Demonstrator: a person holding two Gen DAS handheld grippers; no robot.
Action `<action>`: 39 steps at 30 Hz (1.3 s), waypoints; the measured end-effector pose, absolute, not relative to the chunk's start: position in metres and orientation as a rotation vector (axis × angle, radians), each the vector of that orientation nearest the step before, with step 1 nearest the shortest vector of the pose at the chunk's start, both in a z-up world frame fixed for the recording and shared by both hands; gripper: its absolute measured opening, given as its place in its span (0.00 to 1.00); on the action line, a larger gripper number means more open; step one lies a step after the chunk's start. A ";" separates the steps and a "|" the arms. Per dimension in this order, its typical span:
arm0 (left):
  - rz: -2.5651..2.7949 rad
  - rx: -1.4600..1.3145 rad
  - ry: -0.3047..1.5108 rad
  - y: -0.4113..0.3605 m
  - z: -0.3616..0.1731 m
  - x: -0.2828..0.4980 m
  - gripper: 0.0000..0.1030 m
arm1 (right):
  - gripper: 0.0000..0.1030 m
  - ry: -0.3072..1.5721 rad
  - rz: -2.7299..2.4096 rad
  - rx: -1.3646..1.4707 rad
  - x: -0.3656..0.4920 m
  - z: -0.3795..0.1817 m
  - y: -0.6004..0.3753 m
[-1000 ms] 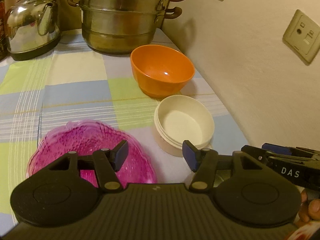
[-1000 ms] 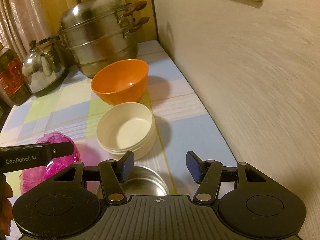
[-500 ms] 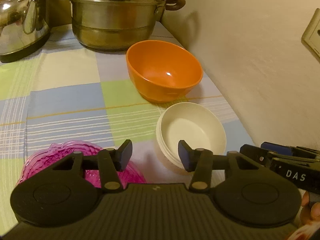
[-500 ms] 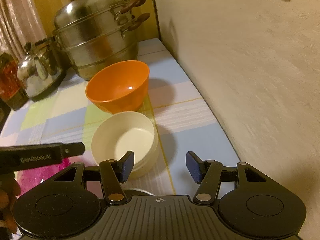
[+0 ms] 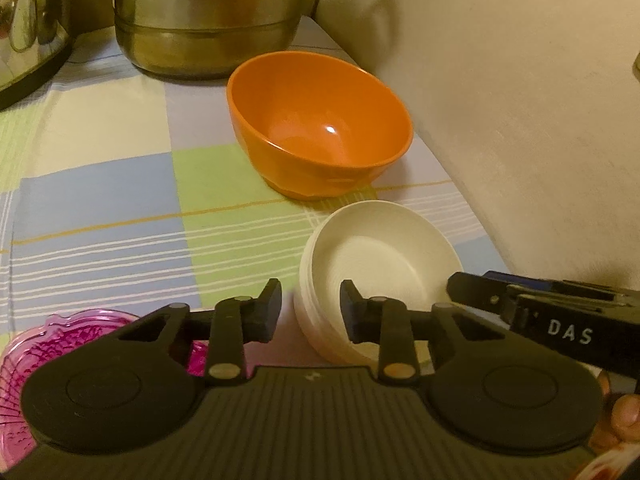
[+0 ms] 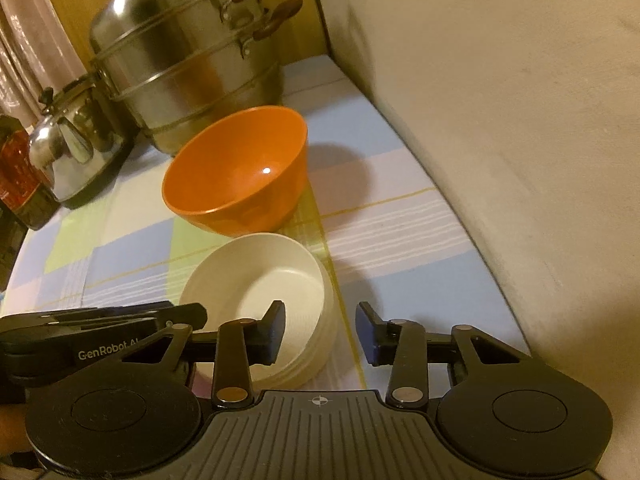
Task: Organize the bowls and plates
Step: 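Close both grippers on the rim of the cream bowls, then lift the cream bowls with both grippers and lower them into the orange bowl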
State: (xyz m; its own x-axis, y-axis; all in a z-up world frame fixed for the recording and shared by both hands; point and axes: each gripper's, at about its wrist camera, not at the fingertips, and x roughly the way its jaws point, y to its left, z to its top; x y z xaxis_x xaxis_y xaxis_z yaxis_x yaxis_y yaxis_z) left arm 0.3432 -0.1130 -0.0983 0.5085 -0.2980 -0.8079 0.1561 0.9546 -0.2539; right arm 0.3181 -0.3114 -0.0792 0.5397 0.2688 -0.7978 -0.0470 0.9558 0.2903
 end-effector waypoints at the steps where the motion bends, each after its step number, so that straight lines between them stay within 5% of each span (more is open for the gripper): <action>1: -0.275 -0.155 1.005 -0.113 -0.100 0.344 0.25 | 0.34 0.991 0.190 0.249 0.319 -0.081 -0.311; 13: -0.284 -0.155 1.014 -0.116 -0.109 0.348 0.14 | 0.16 1.026 0.194 0.282 0.324 -0.096 -0.311; 39: -0.292 -0.175 0.947 -0.114 -0.070 0.335 0.12 | 0.14 0.936 0.198 0.317 0.308 -0.052 -0.317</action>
